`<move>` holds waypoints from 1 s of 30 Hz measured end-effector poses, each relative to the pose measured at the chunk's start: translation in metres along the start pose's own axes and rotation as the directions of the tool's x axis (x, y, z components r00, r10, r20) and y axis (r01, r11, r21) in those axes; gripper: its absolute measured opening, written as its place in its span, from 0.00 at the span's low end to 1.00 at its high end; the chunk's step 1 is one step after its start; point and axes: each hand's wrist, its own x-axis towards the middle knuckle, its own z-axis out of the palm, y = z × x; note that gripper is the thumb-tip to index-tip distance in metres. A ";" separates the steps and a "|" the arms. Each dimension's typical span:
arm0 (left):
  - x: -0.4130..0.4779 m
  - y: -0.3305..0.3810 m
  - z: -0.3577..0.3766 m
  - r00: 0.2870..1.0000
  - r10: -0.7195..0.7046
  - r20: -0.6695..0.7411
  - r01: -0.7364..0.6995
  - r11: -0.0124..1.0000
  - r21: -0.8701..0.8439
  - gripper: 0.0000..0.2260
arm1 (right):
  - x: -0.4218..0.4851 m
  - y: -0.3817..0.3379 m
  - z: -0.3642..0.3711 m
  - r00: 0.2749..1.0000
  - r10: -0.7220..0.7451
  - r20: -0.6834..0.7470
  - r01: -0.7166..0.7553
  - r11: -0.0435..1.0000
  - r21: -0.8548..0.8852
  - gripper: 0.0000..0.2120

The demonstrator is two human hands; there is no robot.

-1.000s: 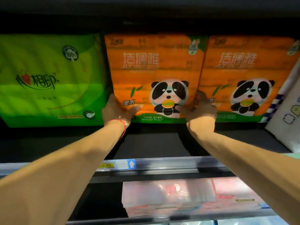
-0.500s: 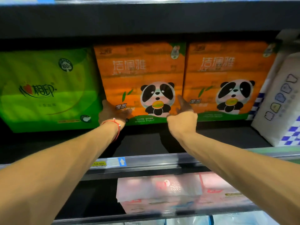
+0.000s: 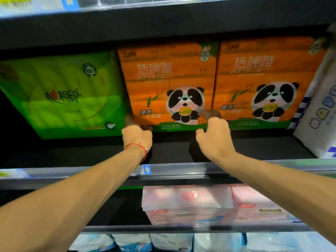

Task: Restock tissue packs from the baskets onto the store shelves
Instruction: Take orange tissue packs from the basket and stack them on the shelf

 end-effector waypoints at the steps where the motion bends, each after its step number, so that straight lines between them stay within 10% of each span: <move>1: -0.001 0.001 0.001 0.999 0.036 0.035 -0.037 0.999 0.030 0.08 | -0.005 -0.002 -0.001 0.999 -0.040 0.031 0.042 0.996 -0.084 0.04; 7: -0.035 -0.012 -0.042 0.905 0.234 0.355 -0.384 0.808 0.446 0.21 | -0.035 -0.016 -0.014 0.918 -0.306 0.254 0.378 0.870 -0.317 0.21; 15: -0.096 -0.024 -0.085 0.789 0.456 0.412 -0.608 0.482 0.631 0.29 | -0.088 -0.019 -0.044 0.881 -0.355 0.314 0.468 0.751 -0.465 0.29; 30: -0.311 -0.057 -0.171 0.710 0.415 0.570 -0.702 0.491 0.517 0.29 | -0.330 -0.013 -0.112 0.976 -0.103 0.189 0.182 0.866 -0.466 0.28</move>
